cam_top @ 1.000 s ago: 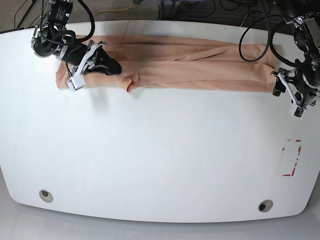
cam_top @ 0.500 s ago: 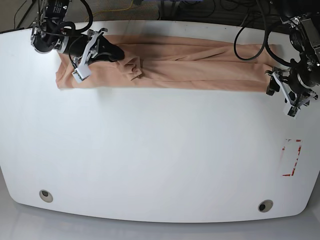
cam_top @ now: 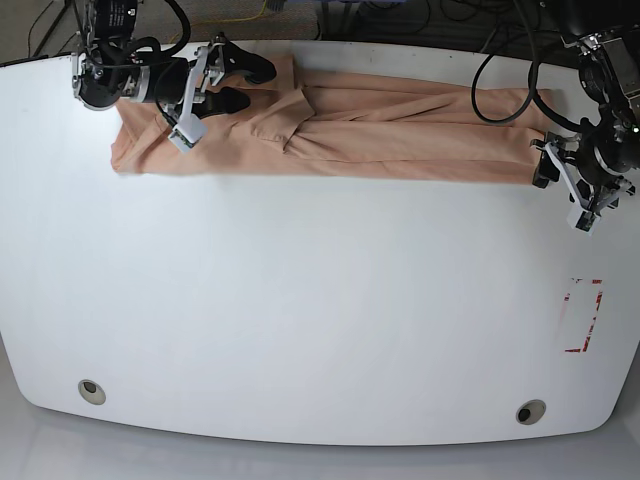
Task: Layout the t-shirt on the table in an organized manner, then fold the t-shirt properly
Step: 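Grasp the folded shirt ends with both grippers and pull them apart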
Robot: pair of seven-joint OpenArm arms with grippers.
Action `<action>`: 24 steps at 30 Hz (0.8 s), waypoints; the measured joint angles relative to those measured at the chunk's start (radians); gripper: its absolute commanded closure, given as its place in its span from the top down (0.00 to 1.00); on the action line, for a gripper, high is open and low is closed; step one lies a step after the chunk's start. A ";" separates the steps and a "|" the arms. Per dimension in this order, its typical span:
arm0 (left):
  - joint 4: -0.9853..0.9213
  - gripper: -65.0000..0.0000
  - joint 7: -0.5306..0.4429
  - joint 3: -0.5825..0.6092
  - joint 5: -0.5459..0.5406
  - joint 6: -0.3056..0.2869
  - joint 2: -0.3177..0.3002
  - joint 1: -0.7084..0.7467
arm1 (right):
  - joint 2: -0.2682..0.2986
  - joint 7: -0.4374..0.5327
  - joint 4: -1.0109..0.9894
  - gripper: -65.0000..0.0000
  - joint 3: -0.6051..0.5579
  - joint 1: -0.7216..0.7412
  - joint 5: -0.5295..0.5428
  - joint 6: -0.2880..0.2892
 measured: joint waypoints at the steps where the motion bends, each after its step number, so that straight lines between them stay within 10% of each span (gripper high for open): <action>1: 0.000 0.60 0.000 -0.001 0.000 0.000 0.000 0.000 | 0.000 0.000 0.000 0.76 0.014 -0.002 0.003 0.000; 17: 0.005 0.60 0.000 -0.007 0.000 0.000 0.027 0.030 | 0.023 0.008 0.001 0.28 0.202 0.003 -0.022 0.000; 24: 0.051 0.60 -0.001 -0.005 -0.018 -0.003 0.098 0.093 | -0.011 0.008 0.002 0.30 0.241 0.033 -0.227 0.001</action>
